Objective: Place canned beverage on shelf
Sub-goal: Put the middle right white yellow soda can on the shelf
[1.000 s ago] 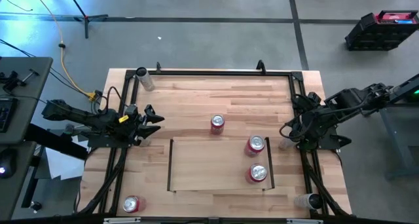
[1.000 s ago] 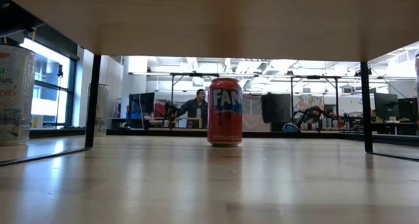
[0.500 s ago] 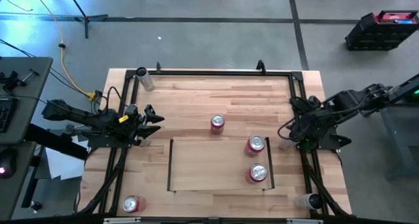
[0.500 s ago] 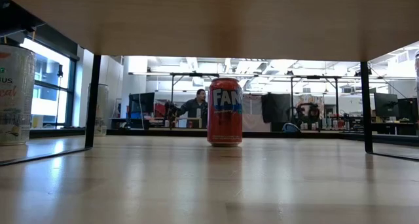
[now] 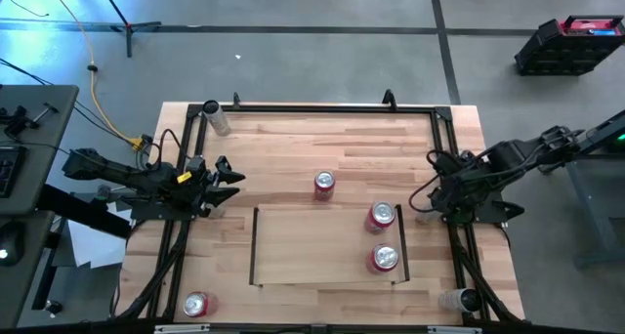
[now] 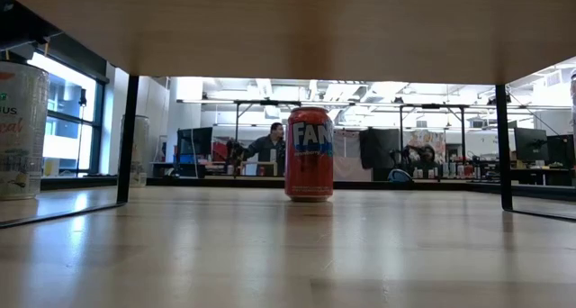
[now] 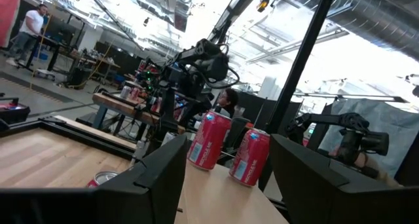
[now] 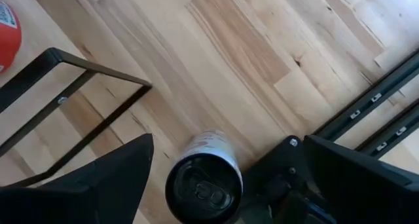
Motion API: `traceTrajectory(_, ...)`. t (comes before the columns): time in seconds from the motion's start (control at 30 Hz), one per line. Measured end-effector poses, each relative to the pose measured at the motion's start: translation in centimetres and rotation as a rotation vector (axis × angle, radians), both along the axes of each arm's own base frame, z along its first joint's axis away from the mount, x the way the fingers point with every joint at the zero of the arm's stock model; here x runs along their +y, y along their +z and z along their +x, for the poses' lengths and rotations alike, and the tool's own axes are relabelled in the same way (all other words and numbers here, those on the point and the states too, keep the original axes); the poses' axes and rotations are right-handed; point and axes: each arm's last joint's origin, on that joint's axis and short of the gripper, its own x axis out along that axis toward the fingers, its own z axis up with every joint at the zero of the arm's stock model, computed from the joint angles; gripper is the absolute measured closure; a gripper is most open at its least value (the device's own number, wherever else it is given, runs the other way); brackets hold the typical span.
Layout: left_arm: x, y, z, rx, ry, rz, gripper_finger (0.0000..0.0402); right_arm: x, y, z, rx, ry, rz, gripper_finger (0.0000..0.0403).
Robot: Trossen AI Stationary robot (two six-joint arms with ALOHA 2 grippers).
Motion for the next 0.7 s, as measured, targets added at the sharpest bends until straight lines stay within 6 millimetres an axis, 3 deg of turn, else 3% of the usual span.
traceTrajectory(0.13, 0.00, 0.00, 0.00, 0.000, 0.000, 0.000, 0.0193, -0.03, 0.03, -0.05, -0.005, -0.011, 0.002, 0.0005)
traceTrajectory(0.7, 0.00, 0.00, 0.00, 0.000, 0.000, 0.000, 0.0193, -0.01, 0.03, -0.01, -0.004, -0.013, 0.002, 0.0004)
